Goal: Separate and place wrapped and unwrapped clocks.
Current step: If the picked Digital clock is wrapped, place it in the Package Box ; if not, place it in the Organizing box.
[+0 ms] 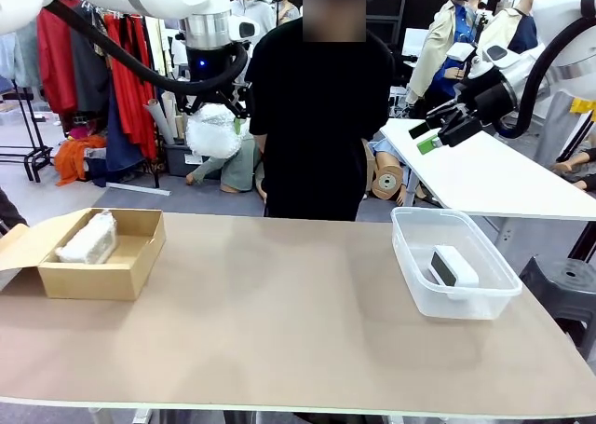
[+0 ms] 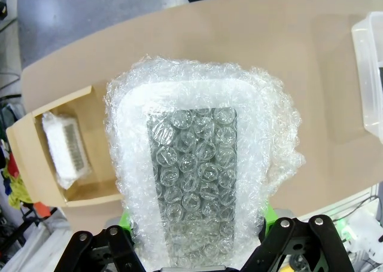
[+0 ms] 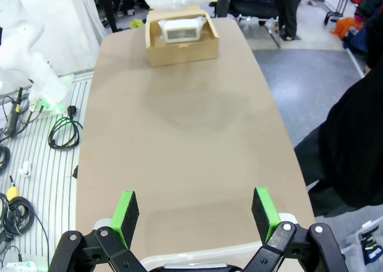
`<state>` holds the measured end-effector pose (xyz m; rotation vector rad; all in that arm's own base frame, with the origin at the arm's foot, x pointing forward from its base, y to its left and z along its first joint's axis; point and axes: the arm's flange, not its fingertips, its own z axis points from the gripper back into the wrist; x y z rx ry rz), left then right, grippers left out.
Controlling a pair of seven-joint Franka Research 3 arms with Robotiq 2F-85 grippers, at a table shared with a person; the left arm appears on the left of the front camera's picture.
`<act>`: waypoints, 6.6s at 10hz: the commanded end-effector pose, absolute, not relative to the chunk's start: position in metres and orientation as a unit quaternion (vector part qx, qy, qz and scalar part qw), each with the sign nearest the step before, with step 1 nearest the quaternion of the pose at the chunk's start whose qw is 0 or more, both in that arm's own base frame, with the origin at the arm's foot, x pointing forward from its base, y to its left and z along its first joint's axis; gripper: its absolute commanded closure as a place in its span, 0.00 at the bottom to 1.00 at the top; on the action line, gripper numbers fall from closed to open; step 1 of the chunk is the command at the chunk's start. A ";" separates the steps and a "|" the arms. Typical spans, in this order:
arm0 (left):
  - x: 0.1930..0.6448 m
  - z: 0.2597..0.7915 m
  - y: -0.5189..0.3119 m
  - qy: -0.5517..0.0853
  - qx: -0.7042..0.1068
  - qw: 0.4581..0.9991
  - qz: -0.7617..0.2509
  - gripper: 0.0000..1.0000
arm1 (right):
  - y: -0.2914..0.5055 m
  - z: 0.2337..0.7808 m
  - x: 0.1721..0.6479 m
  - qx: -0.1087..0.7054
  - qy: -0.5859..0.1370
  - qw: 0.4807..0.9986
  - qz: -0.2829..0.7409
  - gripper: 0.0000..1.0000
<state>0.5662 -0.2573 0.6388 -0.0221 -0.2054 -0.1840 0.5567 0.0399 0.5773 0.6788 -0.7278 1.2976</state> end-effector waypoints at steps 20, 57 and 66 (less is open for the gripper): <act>0.578 0.487 -0.087 -0.054 0.120 0.990 -0.046 1.00 | 0.040 0.579 0.556 0.303 -0.327 0.683 0.579 0.00; 0.588 0.350 -0.042 -0.032 0.058 0.998 -0.022 0.00 | 0.040 0.579 0.556 0.303 -0.327 0.683 0.579 0.00; 0.587 0.393 -0.044 -0.048 0.048 0.998 -0.001 0.00 | 0.040 0.579 0.556 0.303 -0.327 0.683 0.579 0.00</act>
